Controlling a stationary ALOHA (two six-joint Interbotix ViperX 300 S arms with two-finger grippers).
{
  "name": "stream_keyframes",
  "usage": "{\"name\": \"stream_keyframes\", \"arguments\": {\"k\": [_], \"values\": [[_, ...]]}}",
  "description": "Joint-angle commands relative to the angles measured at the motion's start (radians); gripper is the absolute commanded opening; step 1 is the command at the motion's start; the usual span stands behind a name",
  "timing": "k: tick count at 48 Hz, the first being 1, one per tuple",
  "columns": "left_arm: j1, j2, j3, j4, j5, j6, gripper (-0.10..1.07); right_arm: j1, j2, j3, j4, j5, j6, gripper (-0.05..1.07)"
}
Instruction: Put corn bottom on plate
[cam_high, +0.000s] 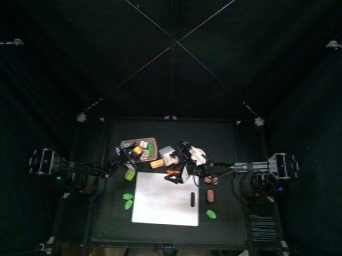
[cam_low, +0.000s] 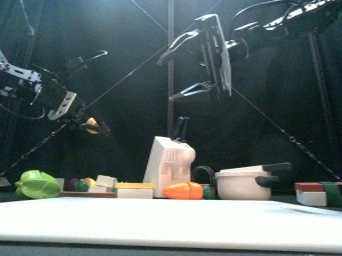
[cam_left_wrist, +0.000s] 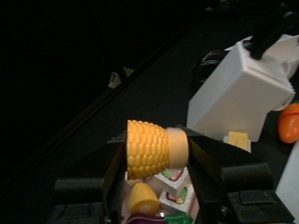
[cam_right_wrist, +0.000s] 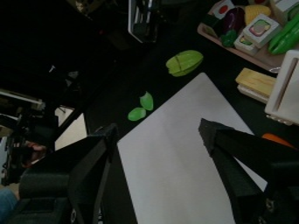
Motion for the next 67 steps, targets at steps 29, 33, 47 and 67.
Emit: {"name": "stream_keyframes", "arguments": {"k": [29, 33, 47, 67], "values": [[0.126, 0.195, -0.067, -0.005, 0.138, 0.003, 0.59, -0.003, 0.018, -0.038, -0.006, -0.003, -0.003, 1.03], [0.143, 0.201, -0.078, -0.006, 0.170, 0.003, 0.59, -0.003, 0.018, -0.038, -0.006, 0.002, -0.003, 1.03], [0.163, 0.201, -0.083, -0.005, 0.222, 0.002, 0.71, -0.003, 0.018, -0.040, -0.006, 0.012, -0.003, 1.03], [0.160, 0.173, -0.081, -0.008, 0.222, 0.000, 0.91, -0.005, 0.021, -0.041, -0.006, 0.014, -0.003, 1.03]]}}
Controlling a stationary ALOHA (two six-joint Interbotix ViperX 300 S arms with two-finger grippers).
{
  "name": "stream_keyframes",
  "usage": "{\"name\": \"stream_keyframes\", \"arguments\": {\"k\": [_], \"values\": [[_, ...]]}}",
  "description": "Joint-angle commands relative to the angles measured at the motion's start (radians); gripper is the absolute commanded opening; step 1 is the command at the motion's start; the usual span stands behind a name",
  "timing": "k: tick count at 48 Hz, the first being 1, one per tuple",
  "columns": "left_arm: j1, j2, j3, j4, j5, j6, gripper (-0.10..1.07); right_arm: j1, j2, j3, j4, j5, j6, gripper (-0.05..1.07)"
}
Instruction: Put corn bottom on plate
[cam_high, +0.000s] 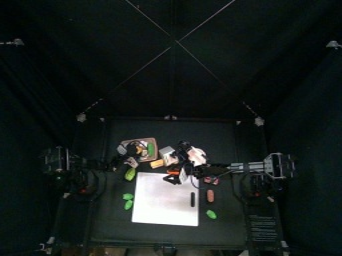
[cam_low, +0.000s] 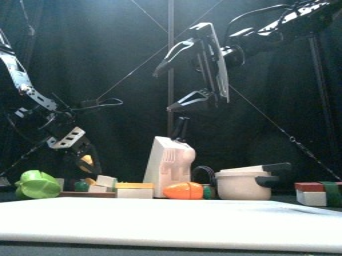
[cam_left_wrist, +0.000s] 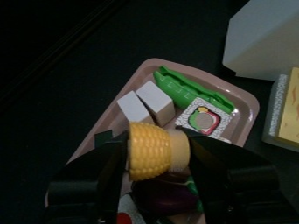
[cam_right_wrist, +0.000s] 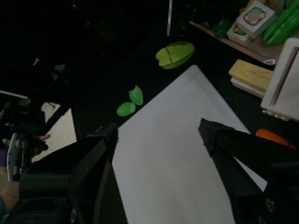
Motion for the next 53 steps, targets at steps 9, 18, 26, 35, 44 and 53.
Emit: {"name": "stream_keyframes", "arguments": {"k": [9, 18, 26, 35, 44, 53], "values": [[-0.003, -0.044, -0.015, 0.003, -0.005, -0.002, 0.94, -0.002, -0.012, -0.029, 0.000, -0.003, -0.002, 1.03], [-0.006, -0.087, -0.011, 0.003, -0.014, -0.002, 0.94, -0.003, -0.009, -0.028, 0.000, -0.003, -0.002, 1.03], [-0.006, -0.140, 0.002, 0.005, -0.032, 0.000, 0.94, -0.002, -0.008, -0.028, 0.000, -0.003, -0.002, 1.03], [-0.031, -0.209, 0.034, 0.005, -0.048, 0.000, 0.94, -0.003, -0.008, -0.028, 0.000, 0.000, -0.002, 1.03], [-0.035, -0.247, 0.060, 0.005, -0.049, -0.002, 0.94, -0.002, -0.008, -0.029, 0.000, 0.011, -0.002, 1.03], [-0.061, -0.250, 0.066, 0.006, -0.048, 0.003, 0.94, 0.003, -0.017, -0.023, 0.000, 0.038, 0.000, 1.03]]}}
